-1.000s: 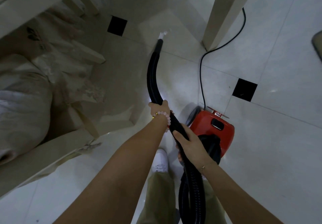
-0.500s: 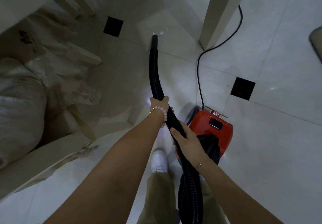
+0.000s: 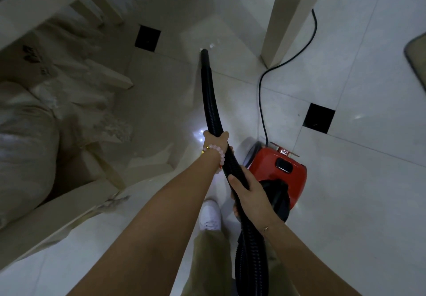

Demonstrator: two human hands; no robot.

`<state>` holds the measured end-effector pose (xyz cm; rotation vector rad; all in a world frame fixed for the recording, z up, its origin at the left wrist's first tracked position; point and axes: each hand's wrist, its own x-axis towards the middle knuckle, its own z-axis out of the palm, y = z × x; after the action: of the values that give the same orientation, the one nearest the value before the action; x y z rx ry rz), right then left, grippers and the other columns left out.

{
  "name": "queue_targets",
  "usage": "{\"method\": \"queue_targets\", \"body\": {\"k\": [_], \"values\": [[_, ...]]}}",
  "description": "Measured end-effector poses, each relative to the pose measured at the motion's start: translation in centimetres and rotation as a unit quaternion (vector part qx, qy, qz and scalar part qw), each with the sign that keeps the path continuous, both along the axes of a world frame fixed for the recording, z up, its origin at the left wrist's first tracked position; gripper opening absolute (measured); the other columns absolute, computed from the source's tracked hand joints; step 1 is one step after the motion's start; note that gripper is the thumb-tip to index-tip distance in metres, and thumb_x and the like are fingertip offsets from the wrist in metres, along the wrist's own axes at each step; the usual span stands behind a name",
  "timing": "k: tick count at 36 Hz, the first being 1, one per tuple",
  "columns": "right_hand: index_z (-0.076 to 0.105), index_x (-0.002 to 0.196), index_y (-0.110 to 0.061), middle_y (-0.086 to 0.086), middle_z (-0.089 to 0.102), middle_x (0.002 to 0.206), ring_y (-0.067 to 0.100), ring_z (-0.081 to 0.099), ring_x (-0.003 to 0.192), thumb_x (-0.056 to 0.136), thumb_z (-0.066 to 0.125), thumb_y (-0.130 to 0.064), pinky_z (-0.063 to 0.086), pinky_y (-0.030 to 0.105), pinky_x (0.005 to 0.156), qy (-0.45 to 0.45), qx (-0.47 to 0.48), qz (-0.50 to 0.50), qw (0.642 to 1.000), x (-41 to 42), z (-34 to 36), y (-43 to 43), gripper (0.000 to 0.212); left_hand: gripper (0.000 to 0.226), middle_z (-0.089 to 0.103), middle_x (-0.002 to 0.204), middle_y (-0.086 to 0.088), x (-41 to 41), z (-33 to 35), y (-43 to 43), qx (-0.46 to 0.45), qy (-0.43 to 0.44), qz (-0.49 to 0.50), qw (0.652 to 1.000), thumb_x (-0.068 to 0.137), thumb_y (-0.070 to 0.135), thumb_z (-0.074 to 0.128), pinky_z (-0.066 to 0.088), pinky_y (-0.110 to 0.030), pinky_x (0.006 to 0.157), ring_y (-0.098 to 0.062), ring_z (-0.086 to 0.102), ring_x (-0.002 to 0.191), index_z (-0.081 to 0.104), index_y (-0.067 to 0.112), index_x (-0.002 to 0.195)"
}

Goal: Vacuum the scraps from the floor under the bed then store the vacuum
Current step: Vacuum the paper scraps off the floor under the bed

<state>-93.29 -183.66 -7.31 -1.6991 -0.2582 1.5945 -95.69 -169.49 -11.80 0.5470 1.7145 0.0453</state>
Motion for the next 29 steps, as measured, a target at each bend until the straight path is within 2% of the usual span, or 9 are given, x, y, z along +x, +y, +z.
{"method": "queue_targets", "body": {"k": [4, 6, 12, 15, 18, 21, 24, 27, 29], "values": [[0.052, 0.102, -0.056, -0.005, 0.058, 0.072, 0.013, 0.053, 0.062, 0.095, 0.051, -0.032, 0.045, 0.033, 0.064, 0.0, 0.0, 0.003, 1.0, 0.2, -0.2, 0.3, 0.024, 0.017, 0.054, 0.084, -0.014, -0.1, -1.3, 0.0, 0.071, 0.026, -0.025, 0.997, 0.089, 0.016, 0.055, 0.057, -0.043, 0.085, -0.03, 0.061, 0.08, 0.041, 0.007, 0.09], [0.055, 0.109, -0.048, -0.007, 0.059, 0.072, 0.01, 0.053, 0.061, 0.095, 0.051, -0.031, 0.045, 0.029, 0.063, -0.001, 0.002, 0.01, 1.0, 0.4, -0.3, 0.4, 0.022, 0.017, 0.056, 0.082, -0.012, -0.5, -1.5, 0.2, 0.077, 0.052, -0.032, 0.995, 0.093, 0.018, 0.052, 0.055, -0.021, 0.068, -0.028, 0.06, 0.076, 0.042, 0.006, 0.086], [0.056, 0.112, -0.042, -0.01, 0.058, 0.071, 0.005, 0.053, 0.062, 0.095, 0.051, -0.03, 0.044, 0.026, 0.064, 0.015, 0.001, 0.034, 0.999, 0.3, -0.1, 0.5, 0.022, 0.044, 0.042, 0.068, 0.005, -2.3, -2.7, 0.0, 0.058, 0.088, -0.073, 0.992, 0.097, 0.025, 0.047, 0.043, -0.018, 0.057, -0.011, 0.048, 0.055, 0.016, 0.029, 0.066], [0.054, 0.113, -0.044, -0.01, 0.058, 0.075, 0.005, 0.053, 0.066, 0.095, 0.051, -0.031, 0.043, 0.025, 0.065, 0.013, -0.005, 0.037, 0.999, 0.0, -0.1, 0.5, 0.023, 0.033, 0.04, 0.066, 0.003, -2.4, -2.7, 0.4, 0.052, 0.094, -0.066, 0.992, 0.098, 0.022, 0.046, 0.037, -0.014, 0.053, -0.01, 0.044, 0.054, 0.029, 0.025, 0.069], [0.052, 0.121, -0.04, -0.011, 0.058, 0.077, 0.004, 0.054, 0.068, 0.095, 0.051, -0.032, 0.044, 0.025, 0.067, 0.008, -0.007, 0.038, 0.999, -0.2, -0.2, 0.5, 0.027, 0.016, 0.042, 0.062, -0.003, -2.2, -2.5, 0.4, 0.068, 0.091, -0.046, 0.992, 0.095, 0.016, 0.048, 0.038, -0.014, 0.037, -0.012, 0.045, 0.045, 0.042, 0.003, 0.09], [0.052, 0.125, -0.037, -0.012, 0.058, 0.079, 0.004, 0.055, 0.073, 0.096, 0.049, -0.031, 0.045, 0.026, 0.072, -0.009, 0.004, 0.038, 0.999, -0.3, 0.0, 0.6, 0.03, 0.021, 0.048, 0.062, -0.009, -2.1, -2.0, 0.3, 0.075, 0.026, -0.025, 0.997, 0.091, 0.014, 0.053, 0.052, -0.027, 0.053, -0.019, 0.052, 0.046, 0.042, 0.003, 0.105], [0.052, 0.115, -0.046, -0.007, 0.058, 0.08, 0.009, 0.055, 0.073, 0.096, 0.049, -0.03, 0.048, 0.029, 0.071, -0.007, 0.013, 0.021, 1.0, -0.3, 0.2, 0.8, 0.024, 0.023, 0.05, 0.067, -0.01, -1.2, -1.6, 0.9, 0.064, -0.012, -0.057, 0.996, 0.09, 0.014, 0.054, 0.055, -0.036, 0.062, -0.022, 0.052, 0.053, 0.042, 0.006, 0.108], [0.052, 0.103, -0.054, 0.0, 0.057, 0.076, 0.016, 0.054, 0.069, 0.095, 0.05, -0.031, 0.049, 0.034, 0.067, -0.007, 0.019, 0.003, 1.0, -0.2, 0.2, 1.0, 0.024, 0.036, 0.053, 0.082, -0.011, -0.4, -1.4, 1.4, 0.06, -0.019, -0.089, 0.994, 0.081, 0.022, 0.057, 0.056, -0.054, 0.085, -0.026, 0.056, 0.07, 0.042, 0.008, 0.111], [0.053, 0.104, -0.053, 0.001, 0.056, 0.074, 0.018, 0.054, 0.069, 0.095, 0.05, -0.032, 0.049, 0.036, 0.068, -0.005, 0.021, -0.005, 1.0, 0.1, 0.1, 1.1, 0.024, 0.045, 0.053, 0.088, -0.012, -0.2, -1.8, 1.4, 0.06, -0.024, -0.099, 0.993, 0.079, 0.024, 0.057, 0.053, -0.059, 0.087, -0.027, 0.056, 0.078, 0.042, 0.007, 0.117]]}}
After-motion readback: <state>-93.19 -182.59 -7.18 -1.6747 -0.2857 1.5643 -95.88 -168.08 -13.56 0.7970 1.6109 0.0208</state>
